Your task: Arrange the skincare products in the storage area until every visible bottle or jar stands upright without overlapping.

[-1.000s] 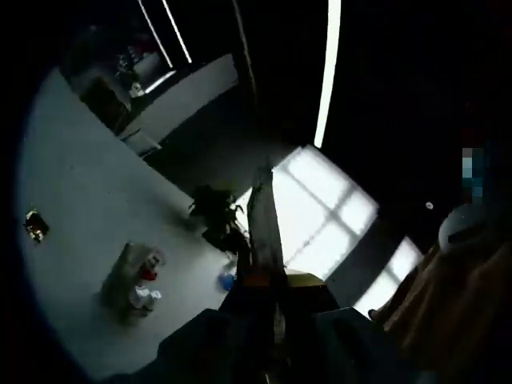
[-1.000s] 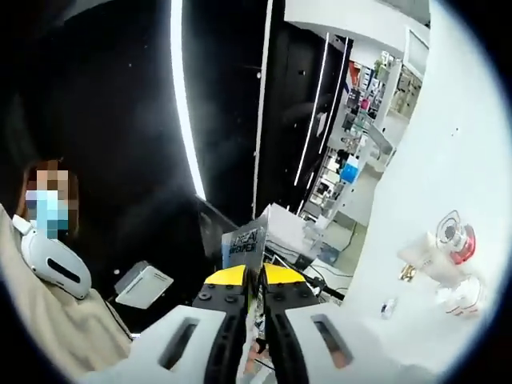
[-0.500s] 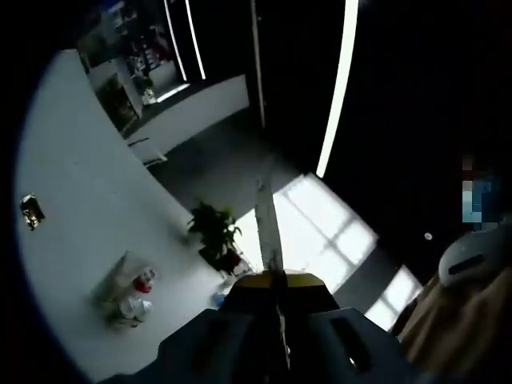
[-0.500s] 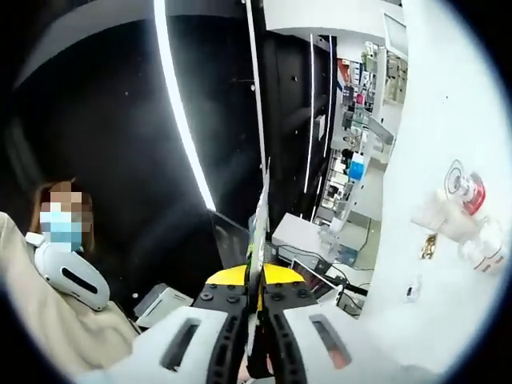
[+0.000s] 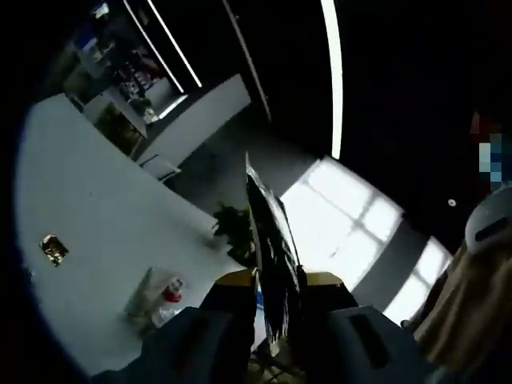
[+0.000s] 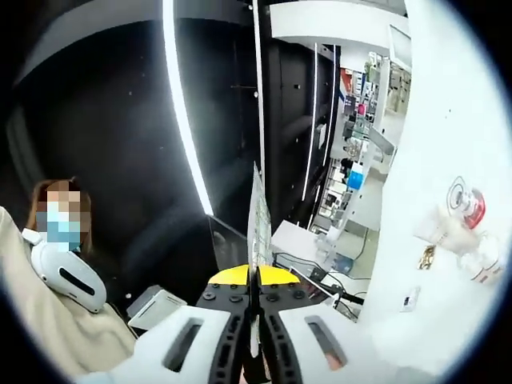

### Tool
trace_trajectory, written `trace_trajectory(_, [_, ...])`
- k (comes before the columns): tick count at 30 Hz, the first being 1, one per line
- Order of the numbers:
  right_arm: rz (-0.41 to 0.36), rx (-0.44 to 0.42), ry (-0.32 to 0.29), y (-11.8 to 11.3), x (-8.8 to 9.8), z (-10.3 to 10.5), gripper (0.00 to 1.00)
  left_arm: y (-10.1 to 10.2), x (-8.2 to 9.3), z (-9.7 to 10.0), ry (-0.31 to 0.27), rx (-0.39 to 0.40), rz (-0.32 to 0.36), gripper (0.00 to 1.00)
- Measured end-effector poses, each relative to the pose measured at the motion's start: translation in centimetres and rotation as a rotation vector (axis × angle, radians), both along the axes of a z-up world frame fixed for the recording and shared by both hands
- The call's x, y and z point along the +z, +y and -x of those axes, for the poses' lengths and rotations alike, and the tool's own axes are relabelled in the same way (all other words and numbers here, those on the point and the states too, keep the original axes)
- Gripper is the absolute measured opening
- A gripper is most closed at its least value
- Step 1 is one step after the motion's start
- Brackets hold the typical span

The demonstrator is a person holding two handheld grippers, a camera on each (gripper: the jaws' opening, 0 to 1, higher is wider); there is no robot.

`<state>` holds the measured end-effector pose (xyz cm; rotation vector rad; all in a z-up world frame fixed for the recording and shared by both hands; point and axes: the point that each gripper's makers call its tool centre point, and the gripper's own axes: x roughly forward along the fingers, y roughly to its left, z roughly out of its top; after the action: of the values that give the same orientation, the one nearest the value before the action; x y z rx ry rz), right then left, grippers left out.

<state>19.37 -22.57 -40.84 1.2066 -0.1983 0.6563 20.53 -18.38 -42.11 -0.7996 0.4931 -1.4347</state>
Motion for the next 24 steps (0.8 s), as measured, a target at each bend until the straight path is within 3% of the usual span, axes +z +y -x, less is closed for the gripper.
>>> trace_trajectory(2, [-0.005, 0.007, 0.002, 0.0, 0.1, -0.1, 0.01, -0.1, -0.9, 0.4, -0.002, -0.011, -0.028, 0.3])
trace_trajectory(4, [0.003, 0.007, 0.008, 0.1, 0.0, -0.2, 0.01, 0.1, -1.3, 0.9, -0.016, -0.025, -0.036, 0.14])
trace_trajectory(9, [0.039, -0.005, 0.051, 0.2, -1.1, -0.6, 0.01, 0.7, -0.6, 0.7, 0.031, -0.018, 0.014, 0.01])
trace_trajectory(11, [0.074, -0.019, 0.083, 0.3, -1.9, -0.9, 0.01, 0.7, -0.7, 0.8, 0.082, -0.024, 0.014, 0.0])
trace_trajectory(13, [0.109, -0.013, 0.113, 0.7, -2.5, -1.3, 0.01, 0.9, -0.4, 1.1, 0.077, -0.026, 0.034, 0.0])
trace_trajectory(16, [0.096, -0.013, 0.11, 0.8, -2.4, -1.4, 0.01, 1.3, -1.1, 0.6, 0.107, 0.0, 0.034, 0.0])
trace_trajectory(17, [0.117, -0.012, 0.113, 1.0, -2.4, -1.4, 0.01, 1.5, -1.4, 0.5, 0.139, 0.003, 0.041, 0.0])
trace_trajectory(21, [0.242, -0.023, 0.101, 1.7, -3.3, -1.5, 0.02, 2.0, -2.2, 0.5, 0.165, 0.019, 0.04, 0.0])
trace_trajectory(24, [0.26, -0.026, 0.086, 1.9, -3.4, -1.4, 0.08, 2.3, -2.4, 0.5, 0.188, 0.022, 0.054, 0.0])
